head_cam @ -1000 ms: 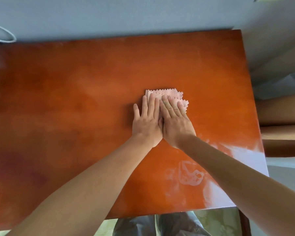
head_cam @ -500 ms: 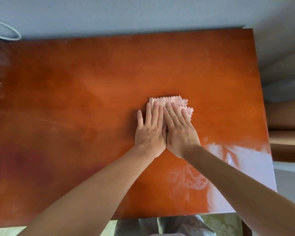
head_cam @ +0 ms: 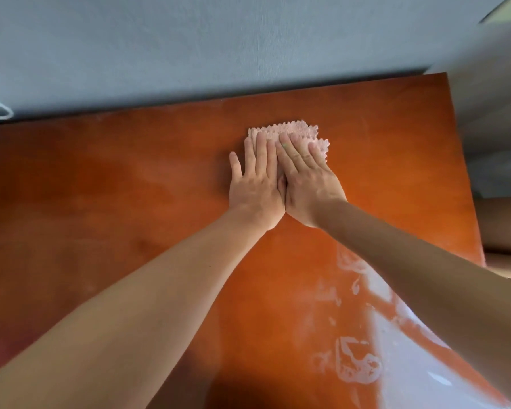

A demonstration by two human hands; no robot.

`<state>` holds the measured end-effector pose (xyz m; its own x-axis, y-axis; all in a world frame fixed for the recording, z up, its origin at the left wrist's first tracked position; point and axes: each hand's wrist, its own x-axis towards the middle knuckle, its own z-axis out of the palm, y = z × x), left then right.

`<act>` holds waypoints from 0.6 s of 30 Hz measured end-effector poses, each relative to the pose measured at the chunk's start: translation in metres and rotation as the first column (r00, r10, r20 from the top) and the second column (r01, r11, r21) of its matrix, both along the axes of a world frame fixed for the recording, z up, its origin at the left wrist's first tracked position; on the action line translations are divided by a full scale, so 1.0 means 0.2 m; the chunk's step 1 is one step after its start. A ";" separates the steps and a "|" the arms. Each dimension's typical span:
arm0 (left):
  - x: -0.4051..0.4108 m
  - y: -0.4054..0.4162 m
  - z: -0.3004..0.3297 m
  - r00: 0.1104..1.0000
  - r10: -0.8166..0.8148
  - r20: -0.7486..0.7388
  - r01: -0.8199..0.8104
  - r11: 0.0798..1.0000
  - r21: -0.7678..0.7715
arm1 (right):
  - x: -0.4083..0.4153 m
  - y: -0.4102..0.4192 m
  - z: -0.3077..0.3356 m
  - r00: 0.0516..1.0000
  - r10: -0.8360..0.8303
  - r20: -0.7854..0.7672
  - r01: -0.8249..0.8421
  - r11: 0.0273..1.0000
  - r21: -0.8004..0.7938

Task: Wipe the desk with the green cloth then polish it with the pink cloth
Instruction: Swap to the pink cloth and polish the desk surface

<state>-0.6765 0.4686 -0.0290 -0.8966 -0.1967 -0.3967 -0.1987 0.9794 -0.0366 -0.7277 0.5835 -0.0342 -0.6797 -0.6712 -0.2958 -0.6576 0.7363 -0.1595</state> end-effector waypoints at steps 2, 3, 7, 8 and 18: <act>-0.08 -0.03 -0.01 1.000 -0.005 -0.008 0.005 1.000 -0.004 | -0.08 -0.03 0.00 1.000 -0.002 -0.004 0.002 1.000 0.004; -0.12 -0.05 -0.01 1.000 -0.008 -0.011 0.008 1.000 -0.006 | -0.12 -0.05 0.00 1.000 -0.002 -0.007 0.002 1.000 0.008; -0.28 -0.11 -0.02 0.999 -0.010 -0.035 0.010 1.000 -0.006 | -0.27 -0.11 0.01 1.000 -0.022 -0.003 0.022 1.000 -0.006; -0.31 -0.12 -0.02 0.999 -0.010 -0.039 0.010 1.000 -0.007 | -0.30 -0.12 0.01 1.000 -0.026 0.000 0.026 1.000 -0.010; -0.33 -0.11 0.03 0.999 -0.009 0.033 0.011 0.998 -0.059 | -0.29 -0.14 0.03 0.997 -0.072 0.022 0.072 0.997 0.007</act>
<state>-0.7419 0.4464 -0.0221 -0.8854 -0.2120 -0.4136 -0.1868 0.9772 -0.1012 -0.7851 0.5565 -0.0276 -0.7197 -0.6184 -0.3156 -0.5989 0.7829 -0.1686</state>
